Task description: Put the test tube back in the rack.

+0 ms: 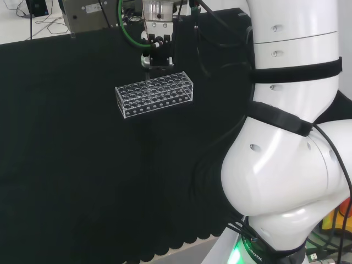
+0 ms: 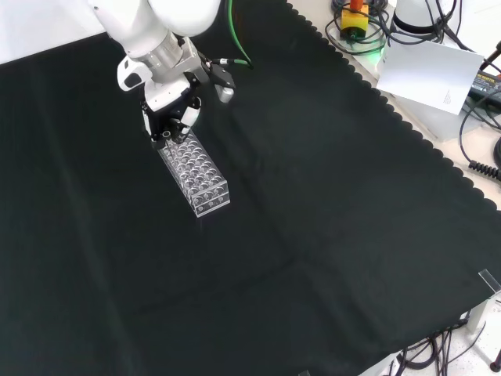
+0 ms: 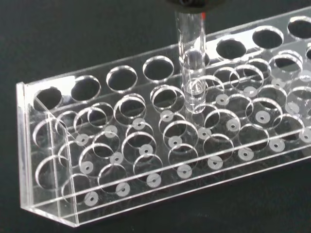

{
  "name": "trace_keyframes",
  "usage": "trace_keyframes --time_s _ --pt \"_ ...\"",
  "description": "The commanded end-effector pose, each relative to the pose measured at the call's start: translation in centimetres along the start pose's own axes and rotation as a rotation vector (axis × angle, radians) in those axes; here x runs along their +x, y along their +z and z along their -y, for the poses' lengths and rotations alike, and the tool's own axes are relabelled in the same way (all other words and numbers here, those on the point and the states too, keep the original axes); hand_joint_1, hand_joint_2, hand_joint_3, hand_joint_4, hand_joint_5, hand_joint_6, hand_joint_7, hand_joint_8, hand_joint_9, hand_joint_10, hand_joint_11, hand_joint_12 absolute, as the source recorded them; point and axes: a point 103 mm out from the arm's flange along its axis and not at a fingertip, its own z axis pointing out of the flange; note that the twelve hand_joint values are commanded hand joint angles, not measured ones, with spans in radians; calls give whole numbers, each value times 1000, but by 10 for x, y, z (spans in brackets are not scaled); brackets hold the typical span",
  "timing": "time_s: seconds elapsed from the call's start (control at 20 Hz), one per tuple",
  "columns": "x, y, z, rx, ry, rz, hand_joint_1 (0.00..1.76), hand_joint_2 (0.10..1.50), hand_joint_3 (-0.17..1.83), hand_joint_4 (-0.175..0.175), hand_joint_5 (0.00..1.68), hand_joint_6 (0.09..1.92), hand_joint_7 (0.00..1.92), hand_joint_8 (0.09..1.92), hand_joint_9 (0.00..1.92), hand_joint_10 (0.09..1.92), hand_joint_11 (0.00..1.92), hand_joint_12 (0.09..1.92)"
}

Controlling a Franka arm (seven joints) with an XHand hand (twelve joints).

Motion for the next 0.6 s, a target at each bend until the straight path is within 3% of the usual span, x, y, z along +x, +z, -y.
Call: trace_keyframes --time_s 0.05,0.6 --pt "-2 9 0 16 2 -3 1422 1079 -175 -175 1317 87 1178 954 1275 676 1375 819" --pt "-4 28 3 50 1 -7 1422 1078 -175 -175 1320 87 1183 950 1273 673 1375 820"
